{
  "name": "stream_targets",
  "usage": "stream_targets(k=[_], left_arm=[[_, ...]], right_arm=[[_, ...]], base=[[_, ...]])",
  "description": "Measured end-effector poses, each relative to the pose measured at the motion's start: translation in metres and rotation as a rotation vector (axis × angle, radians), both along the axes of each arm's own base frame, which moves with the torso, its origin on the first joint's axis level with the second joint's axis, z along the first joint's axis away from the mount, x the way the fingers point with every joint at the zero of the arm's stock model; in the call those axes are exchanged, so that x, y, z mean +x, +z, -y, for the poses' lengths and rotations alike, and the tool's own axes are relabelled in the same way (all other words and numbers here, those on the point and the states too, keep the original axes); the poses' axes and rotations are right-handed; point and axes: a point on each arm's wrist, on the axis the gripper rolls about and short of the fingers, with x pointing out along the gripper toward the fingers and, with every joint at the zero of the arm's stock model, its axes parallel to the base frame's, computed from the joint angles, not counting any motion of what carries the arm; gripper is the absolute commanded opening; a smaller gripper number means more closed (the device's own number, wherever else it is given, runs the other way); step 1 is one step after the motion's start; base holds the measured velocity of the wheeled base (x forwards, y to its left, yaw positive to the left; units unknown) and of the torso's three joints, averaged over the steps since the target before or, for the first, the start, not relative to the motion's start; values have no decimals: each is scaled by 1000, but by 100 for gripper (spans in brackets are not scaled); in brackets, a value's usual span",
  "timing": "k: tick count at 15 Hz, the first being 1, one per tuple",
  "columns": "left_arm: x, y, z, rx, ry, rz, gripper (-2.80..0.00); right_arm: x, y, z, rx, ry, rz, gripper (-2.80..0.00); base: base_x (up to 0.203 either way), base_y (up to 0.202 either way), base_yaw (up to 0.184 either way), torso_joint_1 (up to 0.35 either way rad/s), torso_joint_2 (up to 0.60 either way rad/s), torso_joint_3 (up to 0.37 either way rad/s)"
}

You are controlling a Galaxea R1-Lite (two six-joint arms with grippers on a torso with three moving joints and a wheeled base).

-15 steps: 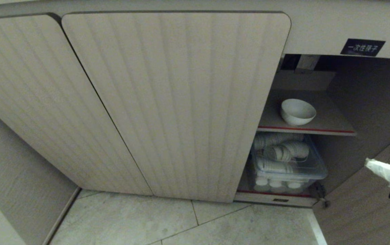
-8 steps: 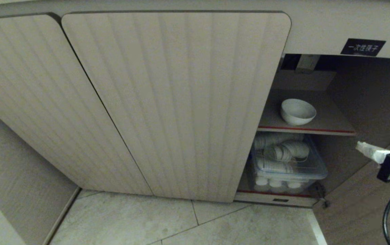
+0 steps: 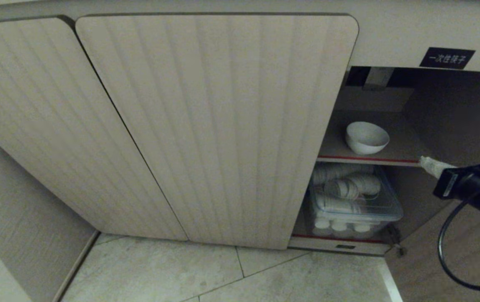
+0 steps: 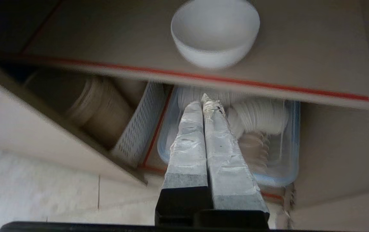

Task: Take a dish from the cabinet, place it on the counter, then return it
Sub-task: Take the bowl from the cabinet

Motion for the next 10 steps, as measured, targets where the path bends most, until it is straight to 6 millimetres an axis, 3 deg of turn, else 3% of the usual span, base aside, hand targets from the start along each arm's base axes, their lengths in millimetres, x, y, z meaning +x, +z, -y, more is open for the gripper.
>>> stream_targets(k=[5, 10], left_arm=[[0, 0, 0, 0, 0, 0, -280], [0, 0, 0, 0, 0, 0, -280]], right_arm=[[28, -2, -16, 26, -96, 22, -280], [52, -1, -17, 19, -210, 46, -280]], base=[[0, 0, 0, 0, 0, 0], [0, 0, 0, 0, 0, 0]])
